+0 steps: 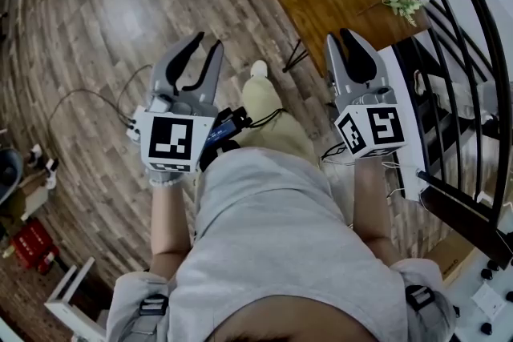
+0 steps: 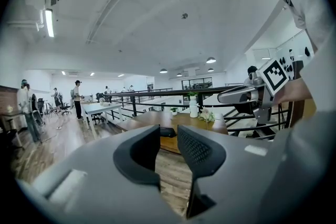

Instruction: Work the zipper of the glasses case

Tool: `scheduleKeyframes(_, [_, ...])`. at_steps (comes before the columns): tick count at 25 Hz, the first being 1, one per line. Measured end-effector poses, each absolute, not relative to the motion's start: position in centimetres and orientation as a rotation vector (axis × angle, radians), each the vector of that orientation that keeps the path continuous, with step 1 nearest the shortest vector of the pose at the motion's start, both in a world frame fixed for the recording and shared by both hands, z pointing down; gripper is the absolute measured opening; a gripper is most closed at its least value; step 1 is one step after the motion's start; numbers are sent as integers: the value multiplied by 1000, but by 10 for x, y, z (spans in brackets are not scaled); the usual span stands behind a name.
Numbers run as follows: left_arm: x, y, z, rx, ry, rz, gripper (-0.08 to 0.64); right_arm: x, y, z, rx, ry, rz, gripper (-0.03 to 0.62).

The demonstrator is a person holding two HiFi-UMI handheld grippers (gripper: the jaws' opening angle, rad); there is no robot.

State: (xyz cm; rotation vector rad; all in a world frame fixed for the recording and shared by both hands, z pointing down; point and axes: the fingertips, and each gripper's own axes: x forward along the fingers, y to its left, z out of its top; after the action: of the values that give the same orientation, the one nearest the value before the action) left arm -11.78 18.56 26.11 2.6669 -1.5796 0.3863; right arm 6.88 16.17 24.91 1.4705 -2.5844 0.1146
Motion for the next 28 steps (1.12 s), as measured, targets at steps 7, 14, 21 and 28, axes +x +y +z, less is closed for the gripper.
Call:
scheduleKeyframes(7, [-121,143,265,2636,-1611,374,100,62,104,254,1416,-2608,113,91])
scheduleKeyframes(14, [-105,88,251,2639,-1621,341,100,74,42,249,1382,-2622,133,91])
scheduleKeyframes(21, [-80,30,243,2667,-1587,328,100,95,-20,255,1376,-2606,176,91])
scheduleKeyframes(28, [-61,-5,247,2657,-1535,380,104,111,-54,264,1354,-2583,244,103])
